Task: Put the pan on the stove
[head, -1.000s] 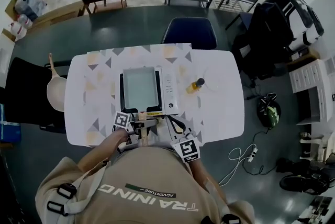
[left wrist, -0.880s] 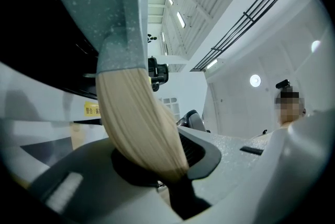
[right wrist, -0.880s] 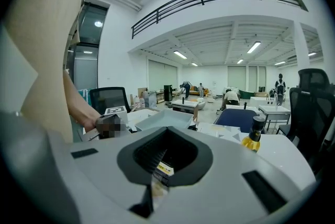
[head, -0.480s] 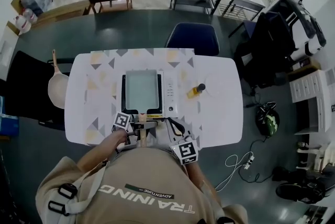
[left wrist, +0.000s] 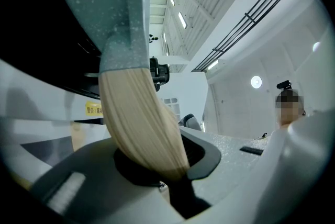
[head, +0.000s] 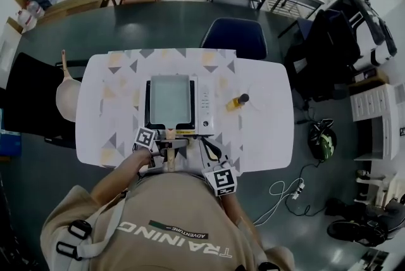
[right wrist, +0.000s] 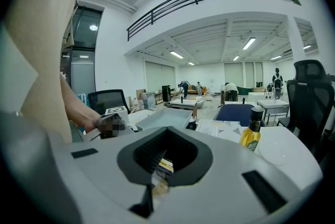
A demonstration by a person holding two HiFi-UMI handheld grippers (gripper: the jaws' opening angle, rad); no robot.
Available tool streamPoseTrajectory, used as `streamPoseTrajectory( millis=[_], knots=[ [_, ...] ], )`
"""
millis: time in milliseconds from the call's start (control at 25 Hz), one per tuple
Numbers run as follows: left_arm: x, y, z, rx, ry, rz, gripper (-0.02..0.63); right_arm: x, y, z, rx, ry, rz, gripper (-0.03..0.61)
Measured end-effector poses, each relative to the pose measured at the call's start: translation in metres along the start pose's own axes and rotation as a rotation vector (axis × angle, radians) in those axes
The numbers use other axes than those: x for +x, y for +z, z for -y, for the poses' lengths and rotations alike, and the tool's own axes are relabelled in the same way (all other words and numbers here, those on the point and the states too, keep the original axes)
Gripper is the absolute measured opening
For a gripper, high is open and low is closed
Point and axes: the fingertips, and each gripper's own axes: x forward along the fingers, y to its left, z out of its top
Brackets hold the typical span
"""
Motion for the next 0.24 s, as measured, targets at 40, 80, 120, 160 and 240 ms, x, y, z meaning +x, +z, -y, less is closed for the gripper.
streamPoseTrajectory(
  millis=[40, 80, 120, 160, 240],
  knots=[
    [0.0004, 0.0002, 0.0008, 0.001, -0.004, 0.0, 0.061, -0.0006, -0.0008, 0.0002, 0.003, -0.001, -0.001, -0.002],
    [0.0009, 0.0004, 0.0019, 0.003, -0.009, 0.0, 0.061, -0.0012, -0.0013, 0.0007, 0.005, -0.001, -0.002, -0.002],
    [0.0012, 0.0006, 0.0028, 0.006, -0.013, 0.001, 0.062, -0.0019, -0.0017, 0.0014, 0.006, -0.002, -0.002, -0.002],
    [0.0015, 0.0007, 0.0034, 0.008, -0.016, 0.002, 0.062, -0.0027, -0.0021, 0.0022, 0.006, -0.002, -0.003, -0.002],
    [0.0021, 0.0006, 0.0044, 0.011, -0.022, 0.005, 0.062, -0.0043, -0.0029, 0.0042, 0.004, -0.003, -0.005, -0.002]
  ],
)
